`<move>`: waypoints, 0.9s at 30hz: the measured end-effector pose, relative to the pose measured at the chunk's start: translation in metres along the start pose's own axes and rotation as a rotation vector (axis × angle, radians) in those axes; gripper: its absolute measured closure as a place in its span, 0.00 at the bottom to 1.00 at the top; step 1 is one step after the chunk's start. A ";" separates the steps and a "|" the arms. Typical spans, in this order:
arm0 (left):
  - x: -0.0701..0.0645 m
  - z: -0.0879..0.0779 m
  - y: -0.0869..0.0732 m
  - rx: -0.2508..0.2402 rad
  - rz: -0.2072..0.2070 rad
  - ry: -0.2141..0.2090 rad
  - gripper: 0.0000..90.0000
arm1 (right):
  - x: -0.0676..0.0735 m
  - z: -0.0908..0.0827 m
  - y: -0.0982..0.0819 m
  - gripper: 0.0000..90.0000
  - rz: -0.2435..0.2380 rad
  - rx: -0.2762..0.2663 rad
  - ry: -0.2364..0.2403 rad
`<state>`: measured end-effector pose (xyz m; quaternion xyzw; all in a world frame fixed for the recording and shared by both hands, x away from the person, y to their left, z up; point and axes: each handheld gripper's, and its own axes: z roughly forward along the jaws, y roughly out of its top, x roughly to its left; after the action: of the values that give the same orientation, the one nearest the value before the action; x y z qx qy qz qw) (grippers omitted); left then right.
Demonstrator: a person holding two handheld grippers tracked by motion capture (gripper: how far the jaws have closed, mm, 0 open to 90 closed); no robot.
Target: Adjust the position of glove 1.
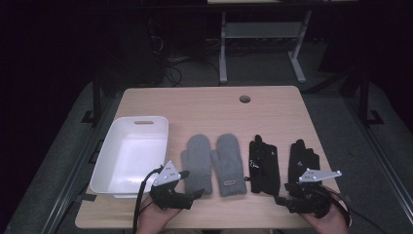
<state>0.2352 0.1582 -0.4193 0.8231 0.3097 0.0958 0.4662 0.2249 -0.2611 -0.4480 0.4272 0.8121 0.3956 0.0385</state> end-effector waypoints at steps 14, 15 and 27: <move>0.002 -0.005 -0.002 -0.008 -0.016 -0.003 0.23 | 0.005 0.012 0.038 0.33 -0.071 0.026 0.032; 0.002 -0.006 -0.002 -0.012 -0.016 0.000 0.23 | 0.006 0.014 0.042 0.33 -0.077 0.030 0.035; 0.005 -0.012 -0.003 -0.017 -0.029 0.005 0.23 | 0.011 0.030 0.085 0.33 -0.142 0.085 0.042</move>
<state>0.2326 0.1704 -0.4160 0.8144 0.3219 0.0936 0.4736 0.2864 -0.2077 -0.4083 0.3615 0.8571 0.3657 0.0313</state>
